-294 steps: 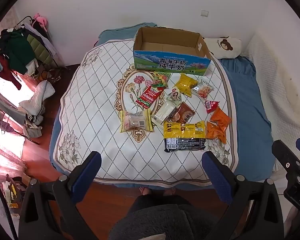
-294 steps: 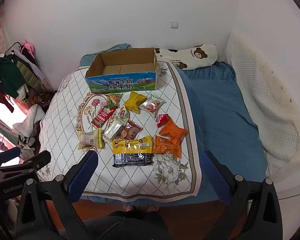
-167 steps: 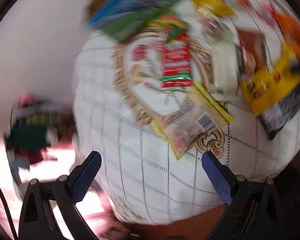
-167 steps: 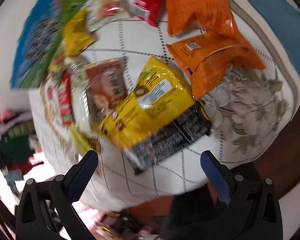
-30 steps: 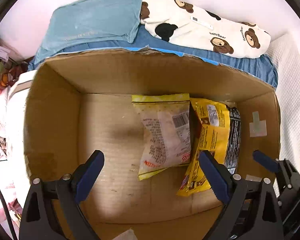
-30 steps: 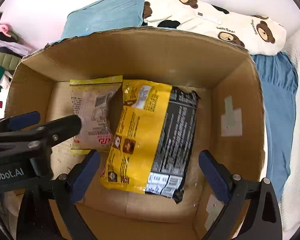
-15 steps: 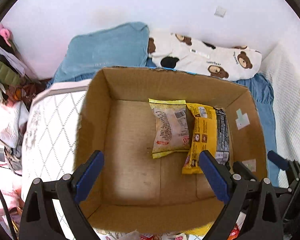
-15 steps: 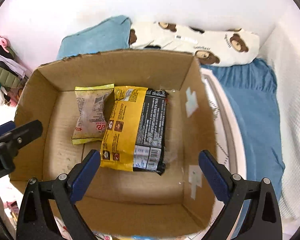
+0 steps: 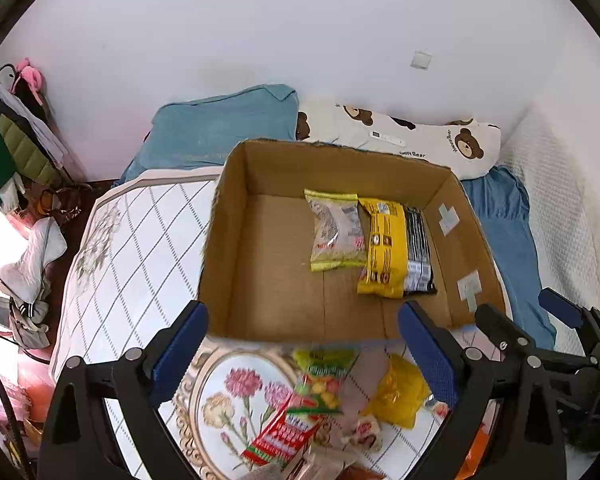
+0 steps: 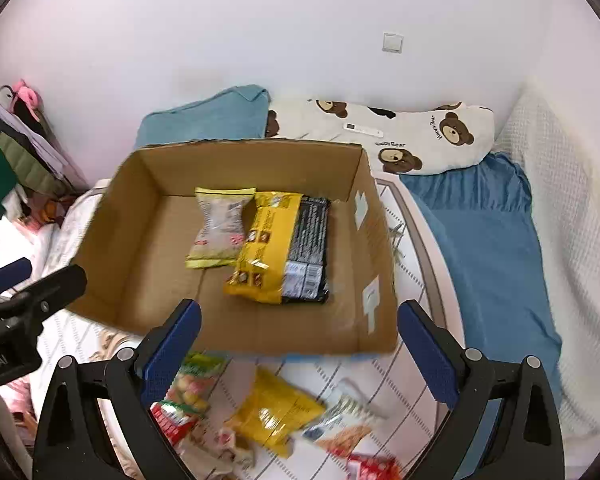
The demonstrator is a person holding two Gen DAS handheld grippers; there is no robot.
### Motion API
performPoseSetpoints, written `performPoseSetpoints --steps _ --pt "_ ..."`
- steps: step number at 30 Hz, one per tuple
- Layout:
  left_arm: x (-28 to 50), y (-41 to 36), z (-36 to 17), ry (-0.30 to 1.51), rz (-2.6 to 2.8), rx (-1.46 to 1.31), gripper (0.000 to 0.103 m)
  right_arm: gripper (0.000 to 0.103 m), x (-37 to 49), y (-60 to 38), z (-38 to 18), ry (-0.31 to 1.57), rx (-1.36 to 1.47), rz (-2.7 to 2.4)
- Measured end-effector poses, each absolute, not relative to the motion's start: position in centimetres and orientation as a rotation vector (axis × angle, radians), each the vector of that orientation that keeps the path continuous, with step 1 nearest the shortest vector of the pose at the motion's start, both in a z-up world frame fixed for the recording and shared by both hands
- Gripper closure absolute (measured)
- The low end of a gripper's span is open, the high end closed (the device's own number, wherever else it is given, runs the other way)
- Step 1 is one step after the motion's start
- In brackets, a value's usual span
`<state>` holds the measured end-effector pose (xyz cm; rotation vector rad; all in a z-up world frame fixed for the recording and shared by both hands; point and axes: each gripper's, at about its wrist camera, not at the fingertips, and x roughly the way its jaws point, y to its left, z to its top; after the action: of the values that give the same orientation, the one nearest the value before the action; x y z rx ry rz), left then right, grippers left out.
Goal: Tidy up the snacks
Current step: 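Grasp the white wrapped packet with the left tool while the right grasps an orange packet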
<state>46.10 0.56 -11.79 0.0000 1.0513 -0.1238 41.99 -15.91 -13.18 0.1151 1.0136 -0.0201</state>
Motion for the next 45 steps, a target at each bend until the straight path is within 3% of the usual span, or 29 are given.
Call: performPoseSetpoints --steps 7,8,9,11,18,19,20,22,23,28,32,38,43,45 --pt "39.7 0.8 -16.5 1.167 -0.139 0.13 0.006 0.003 36.8 -16.1 -16.9 1.106 0.266 0.087" --pt "38.8 0.7 -17.8 1.197 -0.144 0.161 0.006 0.009 35.8 -16.2 -18.0 1.119 0.281 0.097" --pt "37.6 0.3 -19.9 1.249 -0.16 0.198 0.006 0.023 35.1 -16.4 -19.0 1.136 0.285 0.093" --pt "36.1 -0.2 -23.1 1.335 -0.186 0.239 0.006 0.035 33.3 -17.0 -21.9 1.216 0.324 0.099" --pt "33.7 -3.9 -31.9 1.49 -0.264 0.429 0.009 0.035 27.5 -20.0 -27.7 1.337 0.421 -0.005" --pt "33.5 -4.5 -32.5 1.495 -0.274 0.445 0.019 0.035 26.3 -20.8 -28.4 1.359 0.43 -0.035" --pt "33.4 -4.9 -32.9 1.502 -0.278 0.456 0.035 0.034 25.3 -21.5 -29.0 1.37 0.439 -0.06" --pt "33.4 -5.2 -33.3 1.53 -0.299 0.4 0.052 0.032 23.8 -22.5 -29.9 1.395 0.438 -0.1" --pt "33.4 -5.0 -33.4 1.548 -0.29 0.353 0.055 0.031 22.9 -23.2 -30.5 1.412 0.433 -0.124" --pt "32.8 -2.8 -33.6 1.628 -0.201 0.162 0.057 0.031 20.5 -24.6 -34.3 1.508 0.402 -0.157" --pt "32.0 -1.1 -34.1 1.677 -0.17 0.061 0.056 0.031 17.9 -27.8 -37.0 1.509 0.717 -0.259" --pt "31.8 -1.5 -34.0 1.673 -0.159 0.053 0.056 0.031 16.5 -28.7 -36.4 1.464 0.69 -0.315" --pt "31.1 -2.3 -33.9 1.663 -0.157 0.065 0.056 0.032 15.5 -30.2 -39.8 1.463 0.938 -0.289" --pt "30.5 -2.9 -34.1 1.663 -0.159 0.057 0.056 0.032 15.8 -28.1 -39.5 1.479 0.899 -0.23"
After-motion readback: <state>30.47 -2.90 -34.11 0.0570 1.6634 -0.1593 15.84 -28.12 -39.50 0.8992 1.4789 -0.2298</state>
